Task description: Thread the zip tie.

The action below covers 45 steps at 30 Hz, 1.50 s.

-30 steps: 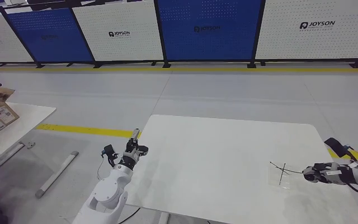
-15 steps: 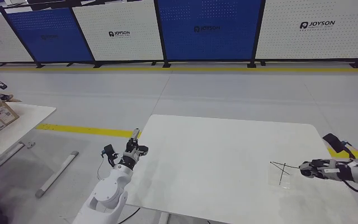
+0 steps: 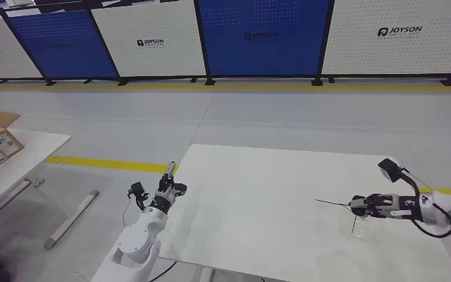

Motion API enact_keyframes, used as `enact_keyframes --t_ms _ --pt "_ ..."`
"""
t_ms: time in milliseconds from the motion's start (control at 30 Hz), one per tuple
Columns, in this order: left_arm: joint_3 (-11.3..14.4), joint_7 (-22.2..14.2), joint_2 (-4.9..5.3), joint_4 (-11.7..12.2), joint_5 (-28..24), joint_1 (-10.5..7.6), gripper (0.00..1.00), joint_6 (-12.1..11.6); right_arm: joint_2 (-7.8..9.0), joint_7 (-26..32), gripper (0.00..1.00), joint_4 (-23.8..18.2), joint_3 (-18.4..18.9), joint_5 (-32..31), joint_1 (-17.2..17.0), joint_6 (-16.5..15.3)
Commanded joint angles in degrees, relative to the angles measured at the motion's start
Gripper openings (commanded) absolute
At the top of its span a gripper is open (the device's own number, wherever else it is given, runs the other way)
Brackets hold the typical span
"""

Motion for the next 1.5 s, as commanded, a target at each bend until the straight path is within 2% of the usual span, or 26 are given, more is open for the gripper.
enact_keyframes --t_ms 0,433,467,700,800,933,1400,1467 --pt "0.0 0.0 0.0 0.0 0.0 0.0 1.0 0.0 0.0 0.0 0.0 0.0 -0.02 0.0 0.0 0.0" --pt "0.0 0.0 0.0 0.0 0.0 0.0 1.0 0.0 0.0 0.0 0.0 0.0 -0.02 0.0 0.0 0.0" --pt "0.0 0.0 0.0 0.0 0.0 0.0 1.0 0.0 -0.1 -1.39 0.0 -0.31 -0.06 0.32 -0.44 -0.46" --pt "0.0 0.0 0.0 0.0 0.0 0.0 1.0 0.0 -0.59 -4.54 0.0 -3.62 0.76 5.01 -2.68 -10.53" --pt "0.0 0.0 0.0 0.0 0.0 0.0 1.0 0.0 -0.83 -5.38 0.0 -4.34 0.48 6.06 -3.57 -12.92" --pt "0.0 0.0 0.0 0.0 0.0 0.0 1.0 0.0 -1.59 -6.9 0.0 -4.06 -1.83 6.64 -4.2 -16.44" --pt "0.0 0.0 0.0 0.0 0.0 0.0 1.0 0.0 -1.59 -6.9 0.0 -4.06 -1.83 6.64 -4.2 -16.44" --pt "0.0 0.0 0.0 0.0 0.0 0.0 1.0 0.0 -1.85 -9.31 0.0 -4.58 -2.28 6.44 -4.99 -17.55"
